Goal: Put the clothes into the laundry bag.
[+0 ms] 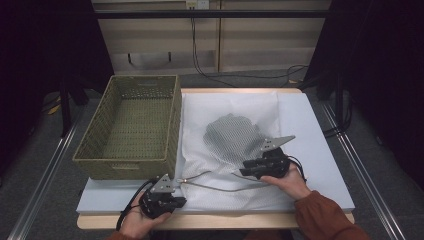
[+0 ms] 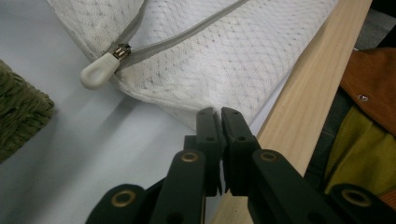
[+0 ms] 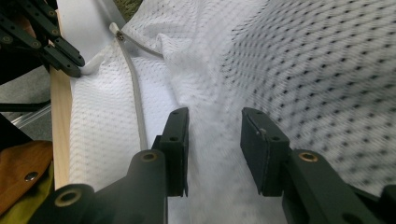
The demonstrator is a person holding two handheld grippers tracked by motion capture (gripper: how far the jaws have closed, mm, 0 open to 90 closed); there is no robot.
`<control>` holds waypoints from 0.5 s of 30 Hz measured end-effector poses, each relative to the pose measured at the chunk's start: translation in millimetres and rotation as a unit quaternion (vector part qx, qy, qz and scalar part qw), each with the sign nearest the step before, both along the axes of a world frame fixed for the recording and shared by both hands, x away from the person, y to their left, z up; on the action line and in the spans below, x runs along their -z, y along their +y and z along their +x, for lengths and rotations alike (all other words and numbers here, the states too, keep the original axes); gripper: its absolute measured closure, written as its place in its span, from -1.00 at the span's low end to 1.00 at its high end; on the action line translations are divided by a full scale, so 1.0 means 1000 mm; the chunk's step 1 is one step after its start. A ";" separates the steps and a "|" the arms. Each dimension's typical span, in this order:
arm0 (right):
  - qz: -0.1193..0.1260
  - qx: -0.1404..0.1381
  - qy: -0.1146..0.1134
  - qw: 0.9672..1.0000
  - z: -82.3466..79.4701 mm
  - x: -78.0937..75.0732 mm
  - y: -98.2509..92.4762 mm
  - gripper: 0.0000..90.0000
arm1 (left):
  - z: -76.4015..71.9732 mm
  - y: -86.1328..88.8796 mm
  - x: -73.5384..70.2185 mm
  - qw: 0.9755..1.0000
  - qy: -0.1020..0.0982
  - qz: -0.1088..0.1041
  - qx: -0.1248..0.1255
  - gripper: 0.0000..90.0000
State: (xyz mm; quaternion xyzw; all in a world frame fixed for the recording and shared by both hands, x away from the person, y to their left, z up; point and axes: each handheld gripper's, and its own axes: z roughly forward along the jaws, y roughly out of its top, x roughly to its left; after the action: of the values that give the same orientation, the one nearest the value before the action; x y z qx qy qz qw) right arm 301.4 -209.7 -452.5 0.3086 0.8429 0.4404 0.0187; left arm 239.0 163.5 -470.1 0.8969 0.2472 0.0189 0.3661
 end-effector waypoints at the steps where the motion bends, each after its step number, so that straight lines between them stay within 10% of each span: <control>1: 0.001 0.003 -0.001 1.000 -0.001 -0.001 -0.003 0.37 | 0.000 0.001 0.000 1.000 0.000 -0.005 0.000 0.84; 7: -0.002 0.019 -0.009 1.000 -0.011 -0.001 -0.021 0.25 | 0.007 0.007 -0.008 0.999 -0.012 -0.036 -0.019 0.51; 15: -0.023 0.038 -0.022 0.999 -0.030 0.004 -0.040 0.21 | 0.022 0.000 -0.001 0.998 -0.031 0.000 -0.057 0.24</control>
State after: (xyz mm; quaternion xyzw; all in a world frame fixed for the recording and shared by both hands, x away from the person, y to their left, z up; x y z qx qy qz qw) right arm 271.3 -249.6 -456.9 0.3303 0.8399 0.4263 0.0617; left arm 261.2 163.5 -468.7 0.8803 0.2866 0.0676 0.3720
